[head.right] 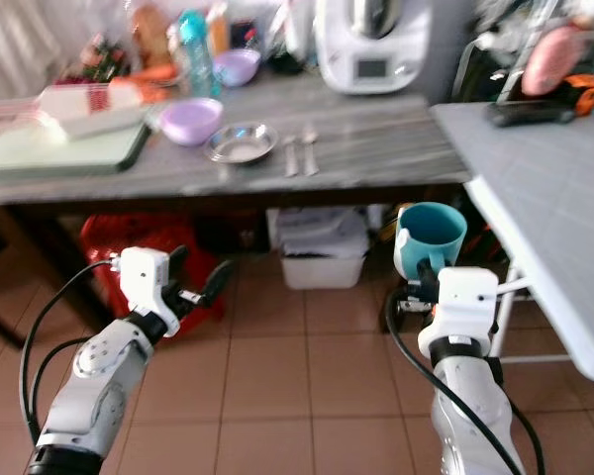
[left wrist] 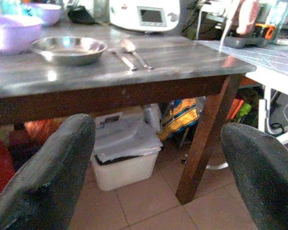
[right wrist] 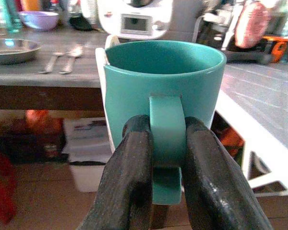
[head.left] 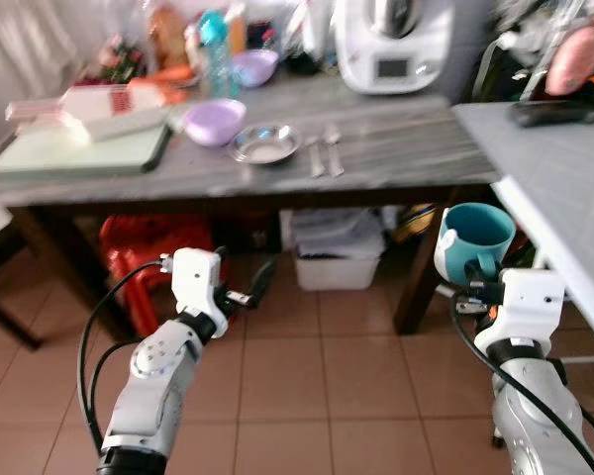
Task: Setting the table
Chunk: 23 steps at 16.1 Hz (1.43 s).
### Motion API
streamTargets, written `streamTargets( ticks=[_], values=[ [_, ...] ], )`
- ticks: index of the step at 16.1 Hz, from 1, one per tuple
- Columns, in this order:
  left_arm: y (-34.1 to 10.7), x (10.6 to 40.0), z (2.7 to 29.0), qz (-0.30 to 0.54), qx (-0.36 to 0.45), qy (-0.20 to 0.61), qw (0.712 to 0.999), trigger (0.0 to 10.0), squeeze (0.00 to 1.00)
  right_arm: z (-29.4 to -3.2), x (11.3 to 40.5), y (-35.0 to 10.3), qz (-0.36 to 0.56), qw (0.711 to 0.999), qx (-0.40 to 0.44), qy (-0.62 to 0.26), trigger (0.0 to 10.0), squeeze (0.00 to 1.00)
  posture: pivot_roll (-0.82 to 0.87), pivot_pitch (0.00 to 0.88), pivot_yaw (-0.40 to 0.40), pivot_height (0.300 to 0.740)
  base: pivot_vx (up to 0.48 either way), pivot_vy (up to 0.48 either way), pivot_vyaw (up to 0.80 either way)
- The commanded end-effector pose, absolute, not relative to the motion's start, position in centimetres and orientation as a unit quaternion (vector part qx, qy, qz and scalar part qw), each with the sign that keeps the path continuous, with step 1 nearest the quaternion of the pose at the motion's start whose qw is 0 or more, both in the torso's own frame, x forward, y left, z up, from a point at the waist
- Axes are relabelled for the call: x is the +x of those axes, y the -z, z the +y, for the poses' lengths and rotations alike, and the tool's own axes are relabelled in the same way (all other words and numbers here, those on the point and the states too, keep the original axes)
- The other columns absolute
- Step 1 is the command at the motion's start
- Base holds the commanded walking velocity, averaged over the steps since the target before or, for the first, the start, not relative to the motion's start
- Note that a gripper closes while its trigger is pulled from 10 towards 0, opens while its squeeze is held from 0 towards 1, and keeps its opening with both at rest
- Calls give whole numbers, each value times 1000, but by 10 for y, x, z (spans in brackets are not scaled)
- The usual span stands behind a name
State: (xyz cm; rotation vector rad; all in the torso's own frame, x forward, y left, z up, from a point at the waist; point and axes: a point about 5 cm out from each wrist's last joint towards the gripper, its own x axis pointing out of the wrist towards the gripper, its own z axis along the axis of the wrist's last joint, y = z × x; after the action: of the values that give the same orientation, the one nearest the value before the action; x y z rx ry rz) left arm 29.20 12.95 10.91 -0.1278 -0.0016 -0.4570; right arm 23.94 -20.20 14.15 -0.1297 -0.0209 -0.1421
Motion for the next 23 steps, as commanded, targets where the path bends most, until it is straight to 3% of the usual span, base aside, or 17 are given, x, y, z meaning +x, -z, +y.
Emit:
streamTargets(
  ticks=[1,9,16,23],
  values=[
    [-110,290,129,-1,-62,233,970,10000,0,-202,240,-147,-21,995,-66,74,10000,0,-66,0,28,740,292,0,0],
    [-109,286,126,5,-63,245,968,10000,0,-201,240,-147,-18,995,-68,72,10000,0,-67,3,28,740,309,0,0],
    [-106,283,123,14,-63,254,965,10000,0,-201,240,-147,-17,995,-66,73,10000,0,-68,6,28,740,320,0,475],
    [-106,285,122,14,-61,257,964,10000,0,-200,242,-147,-18,994,-69,77,10000,0,-71,2,34,740,336,0,88]
  ],
)
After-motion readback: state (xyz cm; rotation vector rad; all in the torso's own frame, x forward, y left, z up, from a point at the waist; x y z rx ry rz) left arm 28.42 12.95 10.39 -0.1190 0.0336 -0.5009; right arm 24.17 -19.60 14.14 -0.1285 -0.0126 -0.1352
